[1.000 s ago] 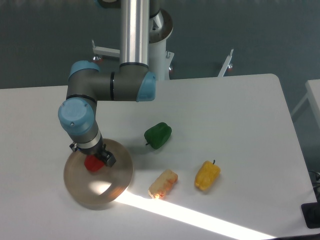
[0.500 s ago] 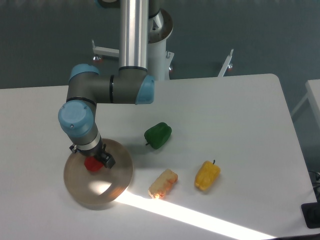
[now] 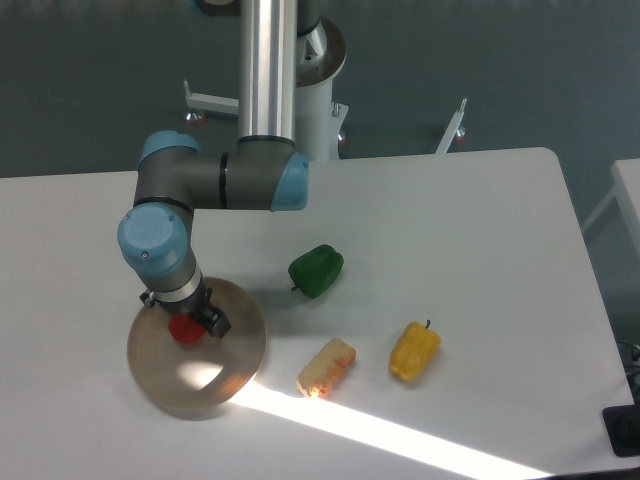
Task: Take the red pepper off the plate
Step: 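Close the gripper on the red pepper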
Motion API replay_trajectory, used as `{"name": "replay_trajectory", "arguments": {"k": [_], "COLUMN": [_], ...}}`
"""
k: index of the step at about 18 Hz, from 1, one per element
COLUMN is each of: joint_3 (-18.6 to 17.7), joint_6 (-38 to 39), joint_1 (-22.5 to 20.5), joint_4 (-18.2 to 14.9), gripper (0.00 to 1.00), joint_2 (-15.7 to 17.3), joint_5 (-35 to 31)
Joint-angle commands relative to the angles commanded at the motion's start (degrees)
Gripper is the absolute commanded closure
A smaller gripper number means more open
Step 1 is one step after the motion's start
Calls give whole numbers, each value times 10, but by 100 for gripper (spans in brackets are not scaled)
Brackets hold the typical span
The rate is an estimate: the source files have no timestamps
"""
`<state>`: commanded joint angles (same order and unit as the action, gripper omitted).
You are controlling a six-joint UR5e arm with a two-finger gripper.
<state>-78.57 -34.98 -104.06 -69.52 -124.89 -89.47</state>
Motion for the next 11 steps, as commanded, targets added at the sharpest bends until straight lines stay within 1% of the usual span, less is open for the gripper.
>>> {"name": "replay_trajectory", "arguments": {"k": [4, 7, 11], "joint_3": [-2, -4, -3], "joint_6": [-1, -1, -1], "joint_1": [0, 0, 1], "joint_4": [0, 0, 1], "gripper": [0, 4, 7], "joint_2": [-2, -2, -4], "joint_5": [0, 0, 0]}}
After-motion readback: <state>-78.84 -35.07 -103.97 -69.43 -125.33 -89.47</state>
